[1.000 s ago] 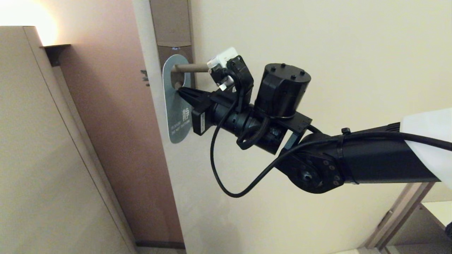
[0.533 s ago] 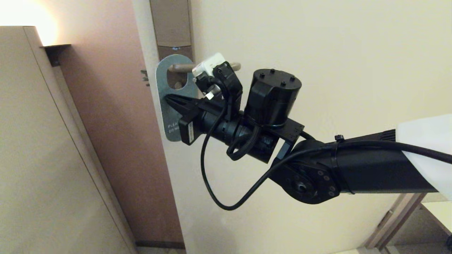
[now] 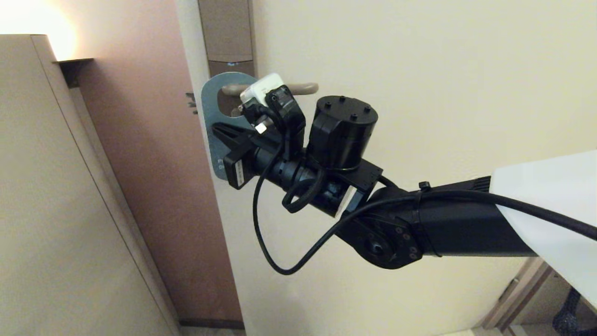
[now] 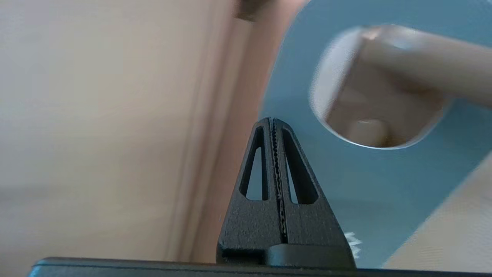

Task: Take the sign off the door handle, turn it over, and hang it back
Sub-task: Hang the sign back with the other side facing out

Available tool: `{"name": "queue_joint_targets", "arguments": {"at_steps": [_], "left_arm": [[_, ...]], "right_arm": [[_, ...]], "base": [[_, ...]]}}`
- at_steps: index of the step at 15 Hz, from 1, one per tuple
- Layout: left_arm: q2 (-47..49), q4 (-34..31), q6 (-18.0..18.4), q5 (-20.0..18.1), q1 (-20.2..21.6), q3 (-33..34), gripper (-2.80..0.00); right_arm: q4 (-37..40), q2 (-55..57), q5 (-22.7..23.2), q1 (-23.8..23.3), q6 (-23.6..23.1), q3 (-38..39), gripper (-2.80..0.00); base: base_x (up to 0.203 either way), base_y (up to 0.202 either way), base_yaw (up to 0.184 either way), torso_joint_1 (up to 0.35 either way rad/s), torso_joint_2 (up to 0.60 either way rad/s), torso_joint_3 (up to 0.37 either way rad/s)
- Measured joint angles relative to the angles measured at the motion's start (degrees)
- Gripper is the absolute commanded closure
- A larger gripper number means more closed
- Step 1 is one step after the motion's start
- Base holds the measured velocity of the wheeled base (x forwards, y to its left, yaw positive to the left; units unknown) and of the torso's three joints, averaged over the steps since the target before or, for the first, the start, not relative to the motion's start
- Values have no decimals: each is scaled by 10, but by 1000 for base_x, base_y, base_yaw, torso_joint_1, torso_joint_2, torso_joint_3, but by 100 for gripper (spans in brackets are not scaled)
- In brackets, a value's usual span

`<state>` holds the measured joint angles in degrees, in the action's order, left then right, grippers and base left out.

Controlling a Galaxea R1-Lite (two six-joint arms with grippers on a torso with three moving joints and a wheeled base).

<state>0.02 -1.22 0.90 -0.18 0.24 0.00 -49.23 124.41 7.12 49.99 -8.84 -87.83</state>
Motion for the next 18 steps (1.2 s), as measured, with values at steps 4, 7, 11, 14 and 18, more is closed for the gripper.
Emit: {"name": "queue_joint_targets", "arguments": {"at_steps": [4, 7, 11, 14, 18], "left_arm": [[0, 0, 0, 0, 0, 0, 0], [0, 0, 0, 0, 0, 0, 0], [0, 0, 0, 0, 0, 0, 0], [0, 0, 0, 0, 0, 0, 0], [0, 0, 0, 0, 0, 0, 0]], "right_arm": [[0, 12, -15, -2, -1, -10, 0], [0, 19, -41, -3, -1, -13, 0], [0, 29, -73, -5, 0, -13, 0], [0, 34, -86, -6, -1, -14, 0], [0, 37, -86, -7, -1, -14, 0]], "base": [[0, 0, 0, 0, 0, 0], [0, 0, 0, 0, 0, 0], [0, 0, 0, 0, 0, 0], [0, 0, 0, 0, 0, 0], [0, 0, 0, 0, 0, 0]]}}
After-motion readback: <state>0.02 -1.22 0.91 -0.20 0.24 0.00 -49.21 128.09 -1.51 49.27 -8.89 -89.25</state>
